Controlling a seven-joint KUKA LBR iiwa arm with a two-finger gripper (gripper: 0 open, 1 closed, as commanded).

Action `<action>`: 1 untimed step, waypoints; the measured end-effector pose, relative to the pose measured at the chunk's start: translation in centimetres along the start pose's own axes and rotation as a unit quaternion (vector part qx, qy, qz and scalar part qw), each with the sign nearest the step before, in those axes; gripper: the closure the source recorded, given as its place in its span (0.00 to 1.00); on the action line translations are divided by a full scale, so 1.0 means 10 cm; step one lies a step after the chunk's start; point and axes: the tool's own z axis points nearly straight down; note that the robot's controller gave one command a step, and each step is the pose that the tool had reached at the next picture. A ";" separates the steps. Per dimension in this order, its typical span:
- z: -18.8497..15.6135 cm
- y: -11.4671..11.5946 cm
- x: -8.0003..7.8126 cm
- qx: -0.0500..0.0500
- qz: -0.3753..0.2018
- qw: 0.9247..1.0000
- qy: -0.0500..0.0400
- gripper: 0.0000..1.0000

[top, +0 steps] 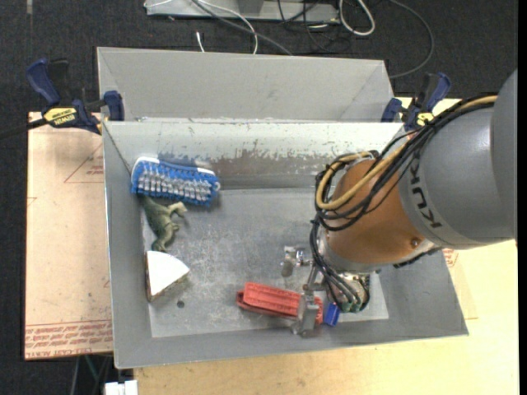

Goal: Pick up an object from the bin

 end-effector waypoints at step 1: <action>0.00 0.00 0.00 0.000 0.000 1.000 0.001 1.00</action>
Offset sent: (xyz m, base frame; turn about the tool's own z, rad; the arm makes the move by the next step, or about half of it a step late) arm 0.0000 0.0000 0.0000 0.0000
